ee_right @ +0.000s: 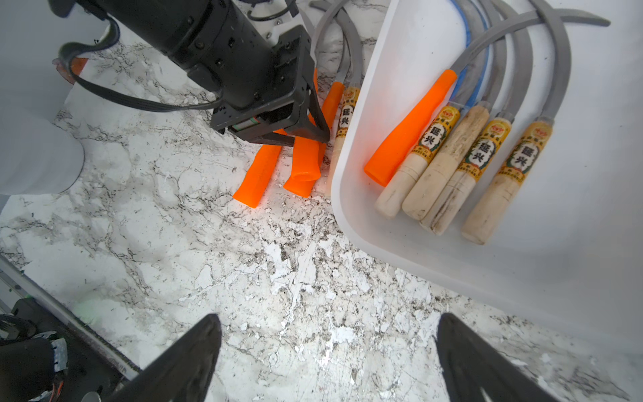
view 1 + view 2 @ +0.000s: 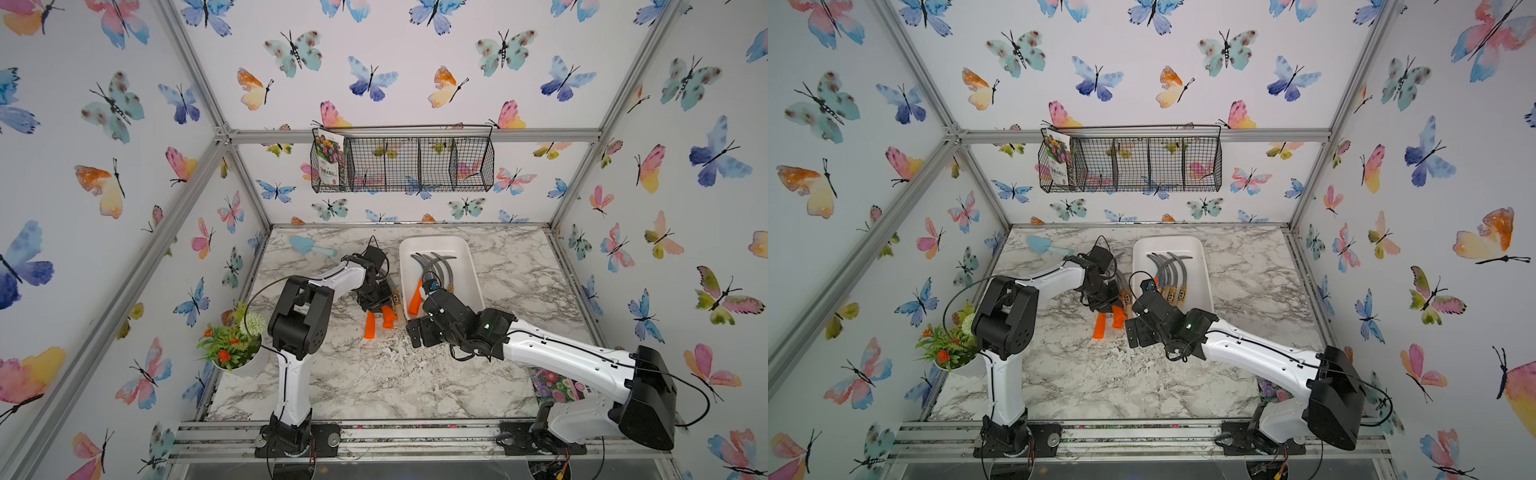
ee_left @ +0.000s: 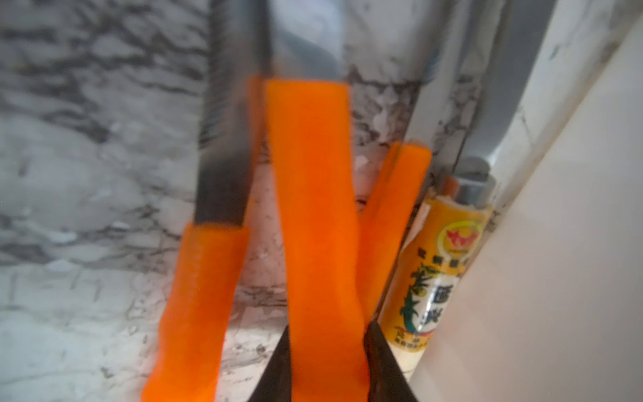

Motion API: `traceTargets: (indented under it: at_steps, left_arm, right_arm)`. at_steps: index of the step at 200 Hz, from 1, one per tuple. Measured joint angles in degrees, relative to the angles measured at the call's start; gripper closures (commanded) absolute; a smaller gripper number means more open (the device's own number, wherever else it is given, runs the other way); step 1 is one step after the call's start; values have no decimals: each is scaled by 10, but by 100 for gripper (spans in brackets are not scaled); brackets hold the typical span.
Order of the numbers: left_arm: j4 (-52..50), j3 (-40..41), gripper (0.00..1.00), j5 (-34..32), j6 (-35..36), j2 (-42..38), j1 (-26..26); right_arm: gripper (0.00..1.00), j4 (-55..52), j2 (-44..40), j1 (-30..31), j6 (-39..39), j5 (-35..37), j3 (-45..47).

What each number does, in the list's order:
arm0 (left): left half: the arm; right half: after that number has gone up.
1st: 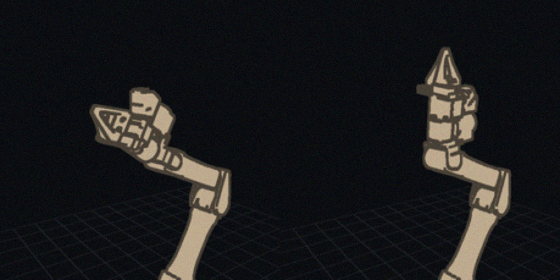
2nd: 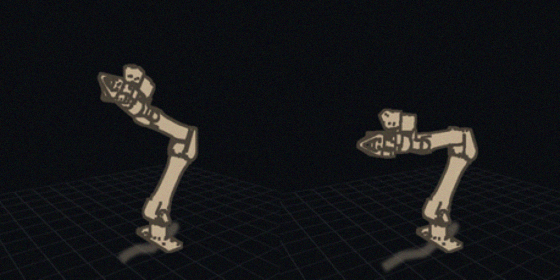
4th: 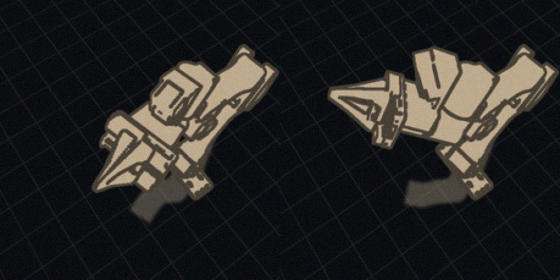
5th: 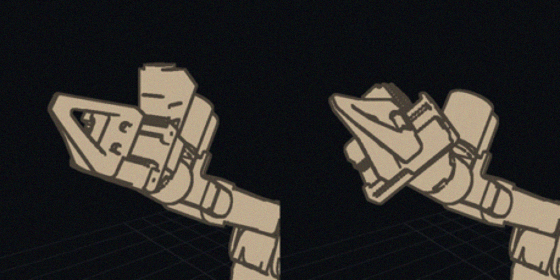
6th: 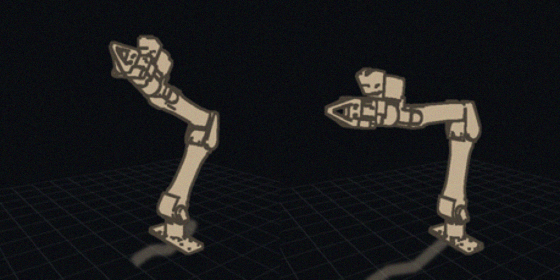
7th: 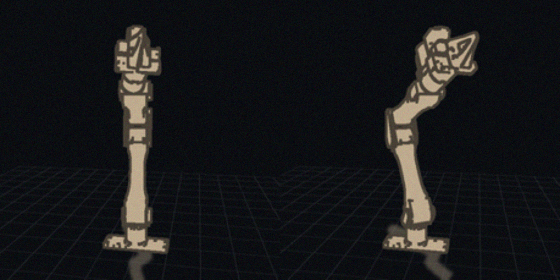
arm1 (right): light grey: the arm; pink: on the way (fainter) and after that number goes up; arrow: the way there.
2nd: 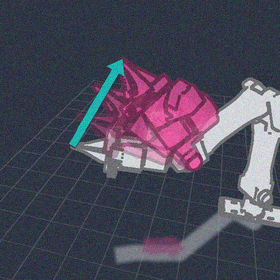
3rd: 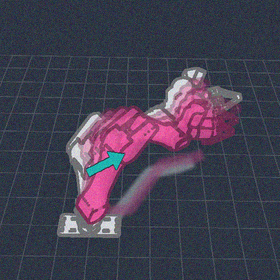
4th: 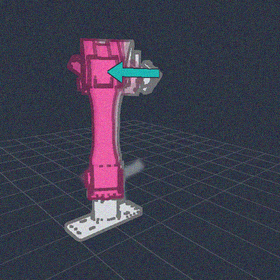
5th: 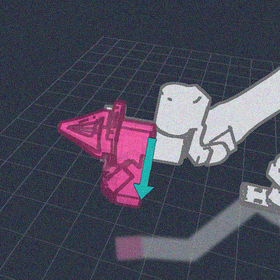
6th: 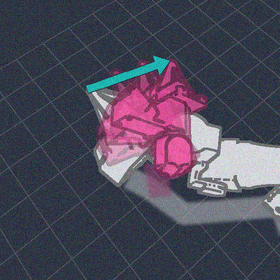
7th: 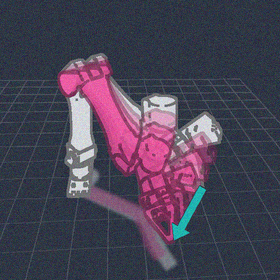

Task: Put small sickles into storage boxes
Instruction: Pick up the sickle at the center of the board.

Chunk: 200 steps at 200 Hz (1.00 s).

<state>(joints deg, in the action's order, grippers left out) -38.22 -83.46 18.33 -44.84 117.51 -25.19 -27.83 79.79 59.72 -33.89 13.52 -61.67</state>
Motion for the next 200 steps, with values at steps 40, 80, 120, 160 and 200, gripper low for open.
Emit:
traceTargets:
  at_steps: [40, 80, 120, 160, 200]
  left_arm:
    - [-7, -5, 88, -5, 2, 0, 0]
    - [-19, -8, 89, -19, 2, -12, 0]
    - [-24, -8, 89, -34, 2, -55, 0]
    - [-27, -8, 89, -51, 2, -83, 0]
    - [-35, -9, 89, -65, 3, -90, -8]
  right_arm:
    - [2, 0, 0, 0, 0, 0, 0]
    - [2, 0, 0, 0, 0, 0, 0]
    - [2, -1, -2, 0, 0, 1, 0]
    - [2, -5, -10, 0, 0, 7, 0]
    - [2, -10, -27, 0, 0, 20, 0]
